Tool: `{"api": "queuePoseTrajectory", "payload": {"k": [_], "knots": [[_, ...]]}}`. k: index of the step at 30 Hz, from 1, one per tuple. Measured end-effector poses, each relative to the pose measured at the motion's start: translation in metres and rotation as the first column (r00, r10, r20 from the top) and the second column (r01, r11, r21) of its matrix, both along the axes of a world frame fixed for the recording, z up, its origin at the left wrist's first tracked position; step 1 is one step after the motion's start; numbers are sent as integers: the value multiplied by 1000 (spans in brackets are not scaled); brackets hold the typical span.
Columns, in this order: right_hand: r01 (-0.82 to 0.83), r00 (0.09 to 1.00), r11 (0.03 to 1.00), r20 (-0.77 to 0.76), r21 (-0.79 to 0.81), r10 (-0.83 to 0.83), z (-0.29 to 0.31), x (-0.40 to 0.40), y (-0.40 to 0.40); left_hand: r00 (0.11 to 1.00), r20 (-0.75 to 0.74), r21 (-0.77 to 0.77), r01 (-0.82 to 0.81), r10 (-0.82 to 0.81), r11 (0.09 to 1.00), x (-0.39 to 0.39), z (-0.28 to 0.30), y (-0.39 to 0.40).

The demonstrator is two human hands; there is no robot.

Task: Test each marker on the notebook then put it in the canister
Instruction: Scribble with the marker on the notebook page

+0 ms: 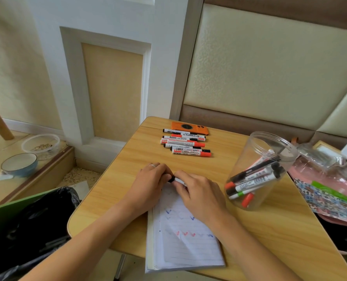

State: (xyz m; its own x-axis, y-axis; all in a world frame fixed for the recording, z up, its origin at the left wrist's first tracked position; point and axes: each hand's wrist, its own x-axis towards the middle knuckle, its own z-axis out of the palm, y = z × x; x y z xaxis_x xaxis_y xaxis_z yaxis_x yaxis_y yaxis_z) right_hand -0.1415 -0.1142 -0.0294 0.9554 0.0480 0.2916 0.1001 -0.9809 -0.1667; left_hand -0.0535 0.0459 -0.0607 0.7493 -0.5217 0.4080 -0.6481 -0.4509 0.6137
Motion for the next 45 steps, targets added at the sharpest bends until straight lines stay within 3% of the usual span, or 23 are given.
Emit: {"api": "queuePoseTrajectory", "payload": {"k": [7, 10, 21, 24, 26, 30, 35, 38, 42, 45], "knots": [[66, 996, 996, -69, 66, -61, 4, -1, 3, 988, 76, -15, -134, 134, 991, 8, 4, 5], [41, 997, 999, -68, 14, -40, 2, -4, 5, 983, 56, -40, -172, 174, 984, 18, 7, 7], [53, 997, 998, -56, -20, -54, 2, -7, 7, 975, 19, 140, -222, 221, 965, 31, 4, -14], [68, 994, 996, -83, 49, -64, 6, -9, 7, 979, 17, 155, -203, 203, 967, 26, 6, -11], [83, 993, 979, -92, 184, -67, 9, -10, 5, 977, 23, 127, -211, 210, 969, 19, 7, -7], [175, 984, 852, -107, 493, -141, 18, -7, -7, 971, 127, 78, -212, 201, 974, -5, 12, 2], [157, 983, 718, -39, 678, -177, 21, -5, -22, 973, 212, 264, 30, -88, 964, -26, 15, 8], [127, 984, 517, -41, 846, -175, 25, -4, -26, 961, 165, 314, 161, -220, 936, -31, 12, 9], [132, 987, 143, -117, 981, -115, 25, 0, -30, 975, 92, 303, 166, -203, 938, -36, 12, 6], [106, 993, 43, -103, 993, -51, 22, 1, -34, 980, 55, 336, 162, -191, 928, -38, 15, 3]]}}
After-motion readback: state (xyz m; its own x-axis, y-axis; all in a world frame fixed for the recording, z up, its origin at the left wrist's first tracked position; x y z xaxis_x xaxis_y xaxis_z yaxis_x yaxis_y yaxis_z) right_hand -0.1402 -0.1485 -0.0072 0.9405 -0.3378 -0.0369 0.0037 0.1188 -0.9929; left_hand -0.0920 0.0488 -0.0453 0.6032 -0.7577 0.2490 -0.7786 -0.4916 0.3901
